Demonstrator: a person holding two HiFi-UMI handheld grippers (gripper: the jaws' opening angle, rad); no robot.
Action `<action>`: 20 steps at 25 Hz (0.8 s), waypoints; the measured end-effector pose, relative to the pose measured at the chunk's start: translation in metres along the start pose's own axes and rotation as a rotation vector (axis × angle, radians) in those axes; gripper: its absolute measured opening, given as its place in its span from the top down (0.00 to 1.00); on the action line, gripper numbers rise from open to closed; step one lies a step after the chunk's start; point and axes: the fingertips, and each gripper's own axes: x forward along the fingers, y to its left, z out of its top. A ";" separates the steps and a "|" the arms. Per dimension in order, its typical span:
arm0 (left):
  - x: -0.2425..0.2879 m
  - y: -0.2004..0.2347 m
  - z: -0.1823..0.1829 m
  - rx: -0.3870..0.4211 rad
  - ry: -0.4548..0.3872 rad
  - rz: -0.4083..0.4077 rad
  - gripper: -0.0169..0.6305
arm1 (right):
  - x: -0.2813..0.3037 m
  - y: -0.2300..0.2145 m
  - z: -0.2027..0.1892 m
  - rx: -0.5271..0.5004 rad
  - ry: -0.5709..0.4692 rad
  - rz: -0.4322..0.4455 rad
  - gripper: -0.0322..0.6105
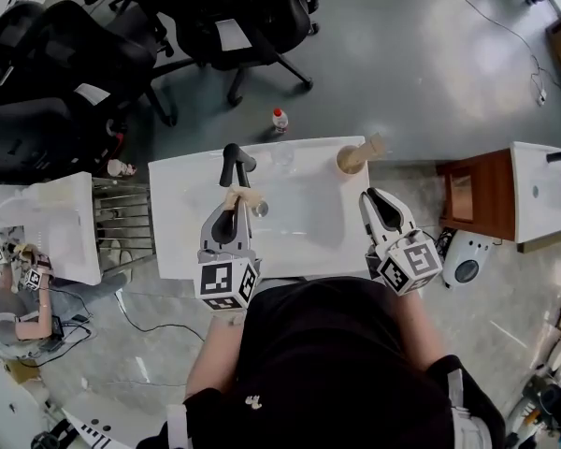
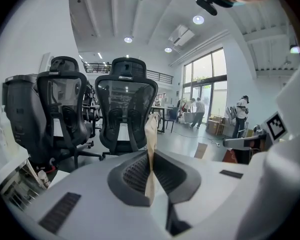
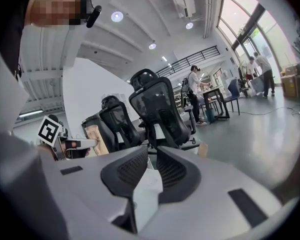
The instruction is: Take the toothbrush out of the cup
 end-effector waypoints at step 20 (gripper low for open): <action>0.001 -0.013 -0.030 -0.002 0.109 0.042 0.93 | 0.017 -0.086 -0.038 0.045 0.065 -0.090 0.81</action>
